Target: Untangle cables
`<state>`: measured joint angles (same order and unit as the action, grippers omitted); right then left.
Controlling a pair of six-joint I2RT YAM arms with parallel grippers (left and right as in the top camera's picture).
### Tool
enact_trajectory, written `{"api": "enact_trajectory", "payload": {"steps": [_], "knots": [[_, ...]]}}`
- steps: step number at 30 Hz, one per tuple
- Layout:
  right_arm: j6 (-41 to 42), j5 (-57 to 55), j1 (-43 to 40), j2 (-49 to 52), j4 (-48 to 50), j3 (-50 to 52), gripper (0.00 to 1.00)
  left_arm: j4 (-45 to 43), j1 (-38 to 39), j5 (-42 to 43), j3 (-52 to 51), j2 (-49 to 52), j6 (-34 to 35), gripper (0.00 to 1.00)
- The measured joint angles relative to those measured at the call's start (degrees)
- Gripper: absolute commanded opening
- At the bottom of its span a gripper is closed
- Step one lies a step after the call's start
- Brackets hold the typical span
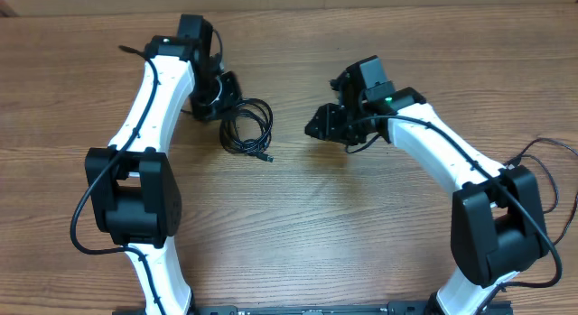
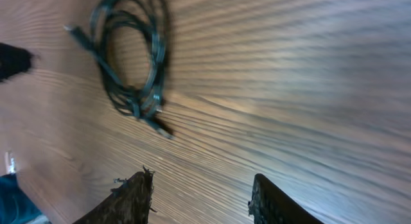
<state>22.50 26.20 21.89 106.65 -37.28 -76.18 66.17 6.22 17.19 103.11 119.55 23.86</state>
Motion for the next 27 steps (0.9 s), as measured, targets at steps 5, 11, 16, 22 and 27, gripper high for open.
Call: {"api": "enact_trajectory", "payload": {"steps": [5, 11, 16, 22, 27], "knots": [[0.09, -0.46, 4.96, 0.00, 4.11, 0.00, 0.48, 1.40, -0.42, -4.15, -2.97, 0.00, -3.26, 0.06], [0.20, -4.46, 11.72, 0.02, 8.85, 0.00, 0.43, -8.22, -0.33, -2.91, -15.02, 0.15, -5.70, 0.09], [0.15, -9.35, 15.06, 0.02, 9.79, 0.00, 0.43, -15.41, -0.46, -0.37, -21.00, -0.11, -6.27, 0.09], [0.17, -12.46, 15.47, 0.02, 9.81, 0.00, 0.43, -19.28, -0.66, 1.05, -23.06, -1.05, -6.01, 0.05], [0.17, -13.14, 15.50, 0.02, 10.69, 0.00, 0.43, -19.50, -0.66, 1.51, -23.26, -1.05, -5.99, 0.04]]}}
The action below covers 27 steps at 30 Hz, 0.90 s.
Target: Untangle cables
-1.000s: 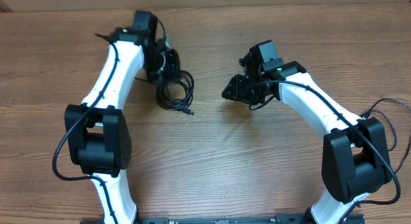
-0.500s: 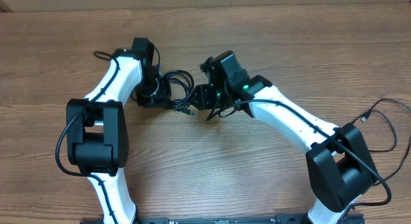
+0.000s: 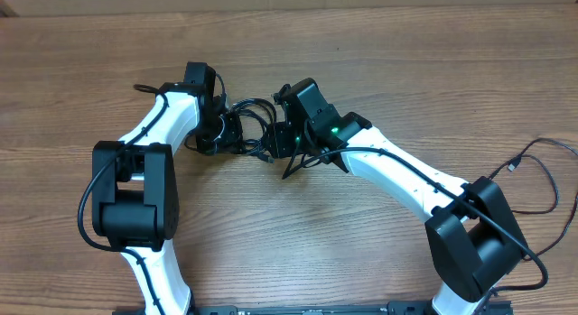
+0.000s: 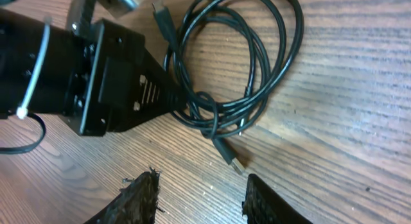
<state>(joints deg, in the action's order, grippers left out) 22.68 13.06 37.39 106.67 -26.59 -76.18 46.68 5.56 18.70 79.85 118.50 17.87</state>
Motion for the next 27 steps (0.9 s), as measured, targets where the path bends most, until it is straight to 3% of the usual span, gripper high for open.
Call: {"api": "enact_trajectory", "payload": {"steps": [15, 27], "knots": [[0.68, 5.88, -0.02, 10.78, 8.24, 0.00, 0.40, -0.07, 2.05, -0.28, 0.00, -0.09, -0.02, 0.04], [4.31, 5.42, -0.02, 12.79, 13.44, 0.00, 0.36, -0.07, 2.71, 0.04, 0.00, -0.11, -0.02, 0.04]]}}
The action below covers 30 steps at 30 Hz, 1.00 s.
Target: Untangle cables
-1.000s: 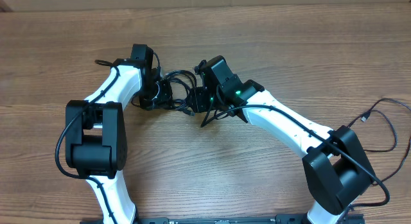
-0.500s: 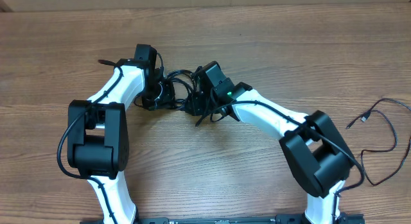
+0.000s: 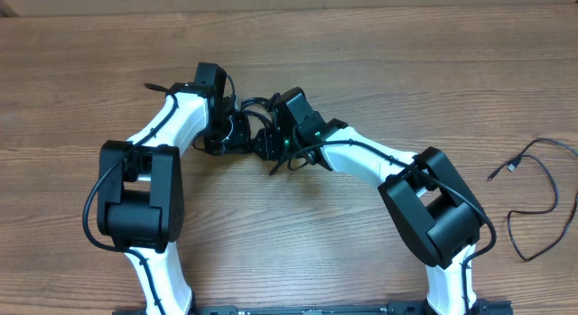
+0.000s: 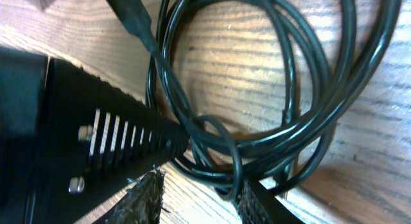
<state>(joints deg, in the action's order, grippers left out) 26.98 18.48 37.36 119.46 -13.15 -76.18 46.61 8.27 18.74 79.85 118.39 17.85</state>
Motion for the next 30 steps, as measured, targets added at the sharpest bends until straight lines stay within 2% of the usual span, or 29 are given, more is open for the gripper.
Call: {"api": "enact_trajectory", "payload": {"steps": [5, 15, 23, 27, 30], "knots": [[1.84, -0.94, -0.13, 0.96, 1.36, 0.00, 0.32, 0.00, 0.02, 0.24, 0.00, 0.00, -0.02, 0.04], [3.34, -1.29, -0.50, 1.70, 0.11, 0.00, 0.04, 0.02, 0.26, -0.31, 0.00, 0.00, 0.00, 0.05], [3.43, 0.31, -1.66, 1.92, -1.51, -0.37, 0.04, 0.00, 0.72, -1.22, 0.00, -0.09, -0.02, 0.05], [3.41, 9.49, -4.85, 1.95, -3.04, -0.42, 0.04, 0.04, 1.05, -1.88, 0.00, -0.11, -0.02, 0.05], [3.45, 21.40, -10.64, 1.95, -4.87, -0.42, 0.04, -0.04, 1.20, -4.07, -0.22, -0.11, -0.02, 0.05]]}}
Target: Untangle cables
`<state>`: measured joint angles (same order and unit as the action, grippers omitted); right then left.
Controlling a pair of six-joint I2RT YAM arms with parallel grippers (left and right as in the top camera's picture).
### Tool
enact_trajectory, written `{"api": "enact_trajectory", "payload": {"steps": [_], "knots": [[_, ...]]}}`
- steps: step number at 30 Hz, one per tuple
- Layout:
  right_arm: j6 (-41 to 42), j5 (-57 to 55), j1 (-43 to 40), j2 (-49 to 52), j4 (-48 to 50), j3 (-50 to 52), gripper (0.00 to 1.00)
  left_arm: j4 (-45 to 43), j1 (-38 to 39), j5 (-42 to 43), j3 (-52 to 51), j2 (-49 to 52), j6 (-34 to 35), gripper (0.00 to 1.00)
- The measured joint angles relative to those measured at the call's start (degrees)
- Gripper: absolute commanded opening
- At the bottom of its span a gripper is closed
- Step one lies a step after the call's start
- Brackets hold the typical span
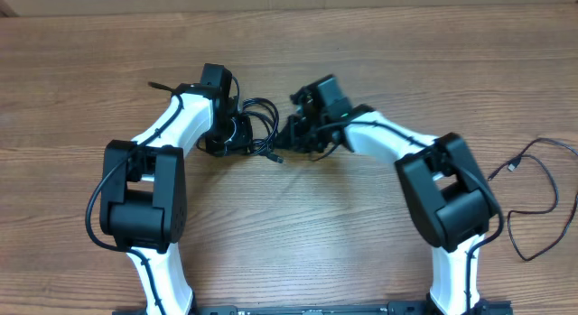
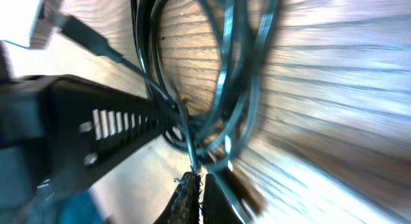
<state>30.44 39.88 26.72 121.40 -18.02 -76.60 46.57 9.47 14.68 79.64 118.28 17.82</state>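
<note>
A black cable lies coiled on the wooden table between the two arms. My right gripper is at the coil's right side. In the right wrist view it is shut on one strand of the cable where several loops cross. My left gripper holds the coil from the left. Its dark slotted fingers narrow to a point at the same crossing. One plug end pokes out below the coil.
A second thin black cable lies loose near the table's right edge, beside the right arm's base. Both arms reach inward, and their wrists are close together over the coil.
My right gripper was open, low over the crossing loops, and is now shut on a strand. It sits slightly further right. The left gripper has stayed at the coil.
First my right gripper hung open well to the right of the coil, with the left gripper at the coil's left edge. Then both were at the coil, the right still open. It was lower over the loops afterwards, and now it grips one strand.
</note>
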Motion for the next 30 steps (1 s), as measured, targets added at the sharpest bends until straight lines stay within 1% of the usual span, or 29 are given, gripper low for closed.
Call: {"api": "enact_trajectory", "payload": {"steps": [2, 5, 6, 7, 10, 12, 15, 17, 22, 25, 27, 30], "knots": [[-0.04, 4.68, -2.47, 0.00, -0.74, 0.00, 0.04, -0.24, 0.11, -0.63, -0.11, 0.02, 0.00, 0.05], [-0.02, 9.94, -4.07, 0.00, -1.31, 0.00, 0.04, -0.31, 0.28, -1.03, -0.11, 0.02, 0.02, 0.05], [0.00, 11.63, -4.37, 0.00, -1.40, 0.00, 0.33, -0.31, 0.31, -1.09, -0.11, 0.02, 0.00, 0.06], [-0.02, 12.90, -4.52, 0.00, -1.49, 0.00, 0.38, -0.31, 0.31, -1.14, -0.11, 0.02, 0.02, 0.06], [-0.39, 13.64, -4.28, 0.00, -1.51, 0.00, 0.38, -0.33, 0.31, -1.16, -0.11, 0.00, 0.02, 0.06], [-0.48, 10.67, -3.48, 0.00, -1.55, 0.00, 0.38, -0.35, 0.31, -1.16, -0.11, 0.00, 0.02, 0.07], [-0.42, 5.29, -1.86, 0.00, -1.57, 0.00, 0.24, -0.35, 0.31, -1.16, -0.11, 0.00, 0.02, 0.08], [-0.39, 2.40, -0.74, 0.00, -1.29, 0.02, 0.23, -0.37, 0.31, -1.05, -0.11, 0.00, 0.02, 0.09], [-0.52, -1.51, 1.09, 0.00, 1.09, 0.02, 0.24, -0.39, 0.31, -1.03, -0.11, 0.00, 0.02, 0.08], [-0.50, -6.05, 2.47, 0.00, 1.38, 0.00, 0.24, -0.39, 0.31, -1.03, -0.11, 0.00, 0.02, 0.08], [-0.50, -8.98, 3.63, 0.00, 1.46, 0.02, 0.29, -0.37, 0.31, -1.03, -0.11, 0.00, 0.02, 0.08], [-0.52, -11.52, 4.90, 0.00, 2.56, 0.02, 0.29, -0.39, 0.31, -1.03, -0.11, 0.00, 0.02, 0.09]]}}
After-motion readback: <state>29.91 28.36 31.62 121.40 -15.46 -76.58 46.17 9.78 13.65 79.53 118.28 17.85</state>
